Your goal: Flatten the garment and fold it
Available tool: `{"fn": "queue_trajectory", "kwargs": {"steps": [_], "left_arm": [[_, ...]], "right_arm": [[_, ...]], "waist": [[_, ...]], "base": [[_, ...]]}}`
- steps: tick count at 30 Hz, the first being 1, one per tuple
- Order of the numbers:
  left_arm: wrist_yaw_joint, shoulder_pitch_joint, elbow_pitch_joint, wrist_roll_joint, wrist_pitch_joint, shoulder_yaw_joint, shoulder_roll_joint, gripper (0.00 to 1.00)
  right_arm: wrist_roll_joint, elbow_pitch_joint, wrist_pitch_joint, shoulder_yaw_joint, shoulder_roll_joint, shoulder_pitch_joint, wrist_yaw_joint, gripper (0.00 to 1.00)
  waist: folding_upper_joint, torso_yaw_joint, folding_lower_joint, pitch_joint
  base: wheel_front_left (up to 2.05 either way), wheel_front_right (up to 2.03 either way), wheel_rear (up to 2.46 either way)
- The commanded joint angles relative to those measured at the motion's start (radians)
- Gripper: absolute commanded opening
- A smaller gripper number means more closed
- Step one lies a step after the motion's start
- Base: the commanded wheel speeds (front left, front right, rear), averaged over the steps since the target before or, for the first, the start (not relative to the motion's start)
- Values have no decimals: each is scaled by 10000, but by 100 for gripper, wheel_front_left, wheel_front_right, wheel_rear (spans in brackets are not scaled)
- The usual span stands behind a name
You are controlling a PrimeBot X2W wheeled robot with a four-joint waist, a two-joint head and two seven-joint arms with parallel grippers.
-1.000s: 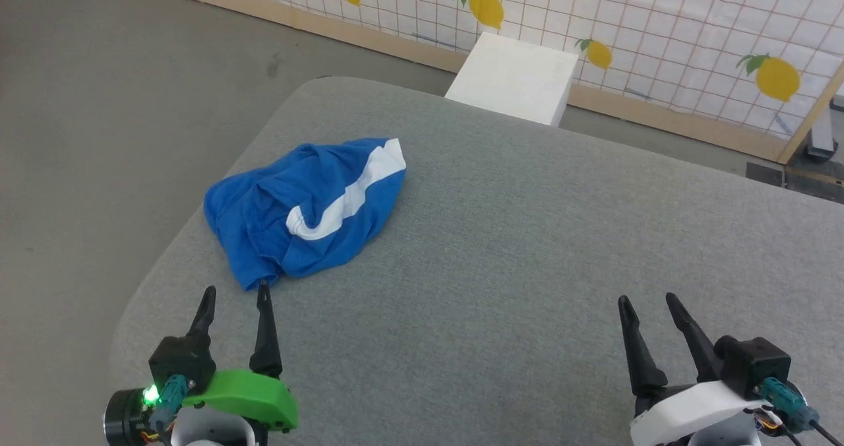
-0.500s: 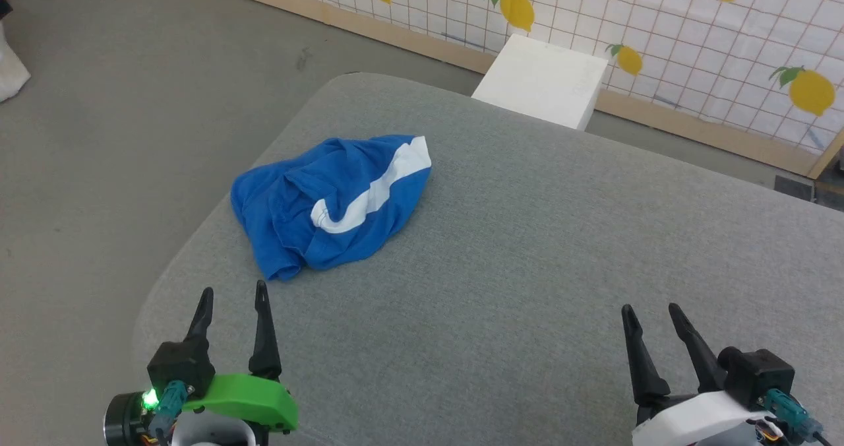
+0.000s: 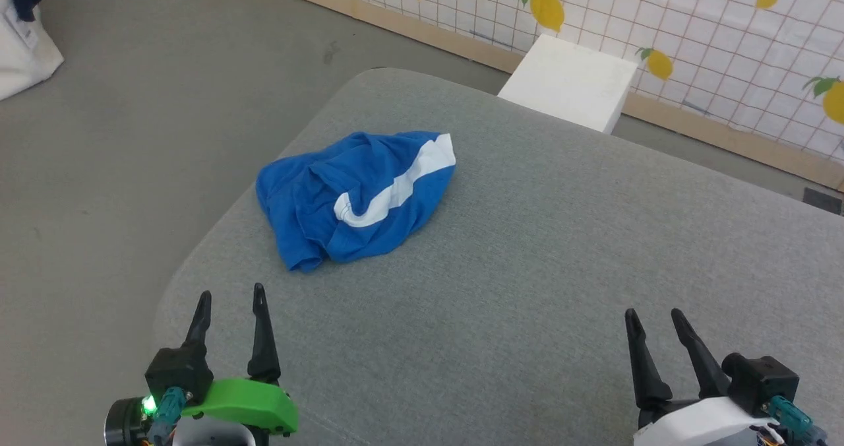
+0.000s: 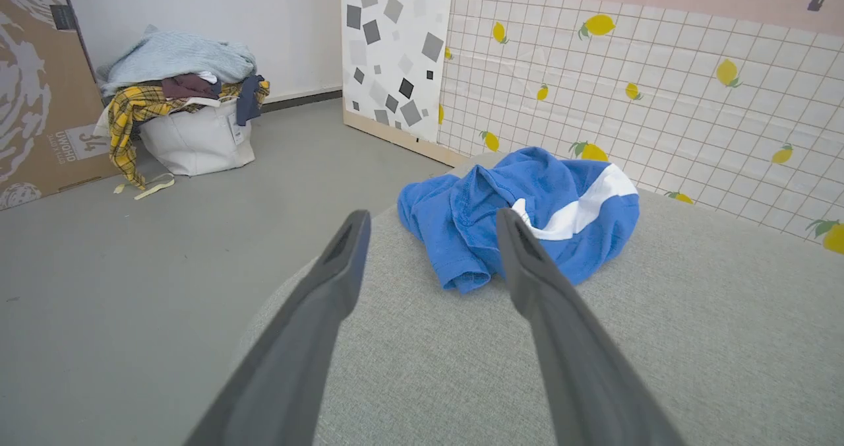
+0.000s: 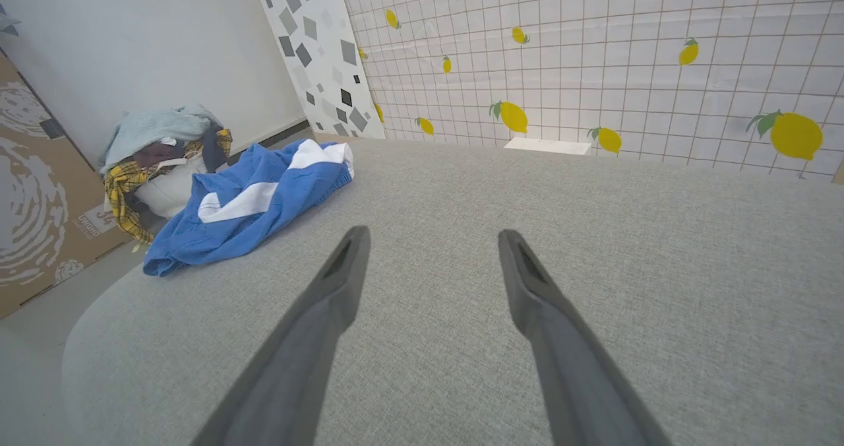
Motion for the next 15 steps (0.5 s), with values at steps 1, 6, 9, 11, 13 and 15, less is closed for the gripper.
{"fn": "queue_trajectory", "kwargs": {"steps": [1,6,9,11,13,15], "left_arm": [[51,133,57,-108,-127,-21,-51,100],[93,158,114,-163,-227,-18,-54,100],[131,178,170,-189,-290,-33,-55,100],[148,183,168,-189,-293,-41,-55,100],[162,157,172,-201,-293,-54,-55,100],[172,133,172,-207,-293,-44,-55,100]], "right_arm": [[120,69,-141,-39,5,125,-14,100],[-45,140,-242,-93,5,143,-15,100],[-347,135,-305,-153,5,155,-15,100],[-602,89,-308,-228,5,152,-15,100],[-784,-11,-283,-264,5,131,-15,100],[-895,-113,-228,-275,5,104,-15,100]], "waist": [[0,87,0,-7],[0,245,0,-17],[0,316,0,-10],[0,272,0,19],[0,215,0,56],[0,134,0,89]], "base": [[0,0,0],[0,0,0],[0,0,0],[0,0,0],[0,0,0],[0,0,0]]}}
